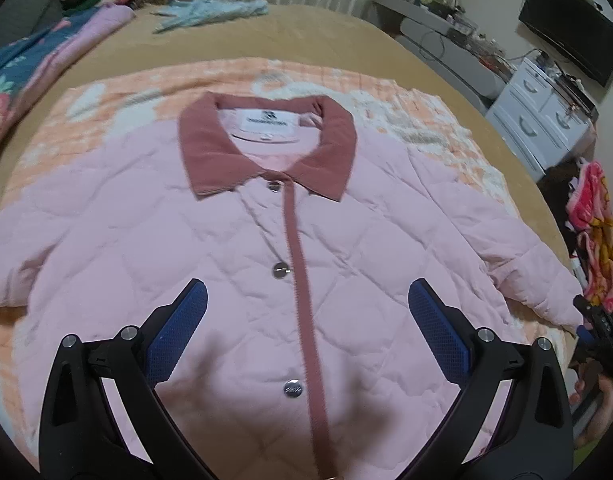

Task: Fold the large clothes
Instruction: 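Move the right tool toward the sleeve beside the right tool, then grasp the sleeve cuff with the right tool and lift it, then fold the held sleeve across the jacket front and release it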

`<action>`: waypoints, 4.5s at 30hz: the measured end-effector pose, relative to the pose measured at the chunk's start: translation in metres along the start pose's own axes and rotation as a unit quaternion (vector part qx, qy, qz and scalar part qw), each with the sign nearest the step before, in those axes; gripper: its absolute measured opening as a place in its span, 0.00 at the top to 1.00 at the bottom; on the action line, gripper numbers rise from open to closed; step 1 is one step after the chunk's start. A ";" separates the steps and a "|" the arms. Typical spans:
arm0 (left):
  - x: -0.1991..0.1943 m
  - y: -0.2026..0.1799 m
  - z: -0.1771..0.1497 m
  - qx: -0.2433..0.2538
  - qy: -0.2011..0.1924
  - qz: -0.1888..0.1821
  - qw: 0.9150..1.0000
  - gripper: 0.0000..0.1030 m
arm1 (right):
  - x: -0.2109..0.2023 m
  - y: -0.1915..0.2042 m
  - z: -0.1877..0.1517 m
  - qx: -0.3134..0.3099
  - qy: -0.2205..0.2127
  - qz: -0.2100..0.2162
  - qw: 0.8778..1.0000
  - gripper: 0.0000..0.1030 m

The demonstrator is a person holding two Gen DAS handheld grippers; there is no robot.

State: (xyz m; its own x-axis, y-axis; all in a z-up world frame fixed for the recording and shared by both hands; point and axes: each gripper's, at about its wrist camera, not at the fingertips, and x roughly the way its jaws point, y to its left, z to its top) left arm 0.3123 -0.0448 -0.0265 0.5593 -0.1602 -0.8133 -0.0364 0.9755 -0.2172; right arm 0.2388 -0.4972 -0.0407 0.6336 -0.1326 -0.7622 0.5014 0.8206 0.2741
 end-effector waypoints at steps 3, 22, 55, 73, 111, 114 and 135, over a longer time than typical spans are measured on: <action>0.011 -0.002 0.004 0.003 0.002 0.010 1.000 0.08 | 0.014 -0.021 0.007 0.030 0.004 -0.019 0.999 0.04; 0.056 0.008 0.026 0.000 0.010 0.036 0.999 0.08 | 0.078 -0.105 0.040 0.179 -0.002 -0.059 0.982 0.04; -0.049 0.040 0.054 -0.003 -0.074 0.018 0.997 0.08 | -0.087 0.125 0.096 -0.164 -0.194 0.138 0.957 0.83; -0.095 0.102 0.043 -0.052 -0.088 -0.001 0.995 0.08 | -0.132 0.261 0.031 -0.268 -0.192 0.216 0.919 0.83; -0.080 0.214 -0.004 -0.202 -0.085 -0.114 0.969 0.08 | -0.053 0.404 -0.171 -0.435 -0.058 0.277 0.855 0.74; -0.076 0.216 -0.006 -0.209 -0.083 -0.138 0.964 0.08 | -0.043 0.408 -0.191 -0.454 -0.037 0.275 0.847 0.71; 0.002 0.197 -0.039 -0.253 0.038 -0.200 0.946 0.08 | -0.067 0.338 -0.214 -0.463 0.026 0.293 0.836 0.15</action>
State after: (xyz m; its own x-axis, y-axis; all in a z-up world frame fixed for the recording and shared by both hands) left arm 0.2739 0.1415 -0.0925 0.5511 -0.5307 -0.6439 -0.2376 0.6399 -0.7308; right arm 0.2397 -0.0919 -0.0230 0.5720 0.4477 -0.6873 -0.5732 0.8175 0.0555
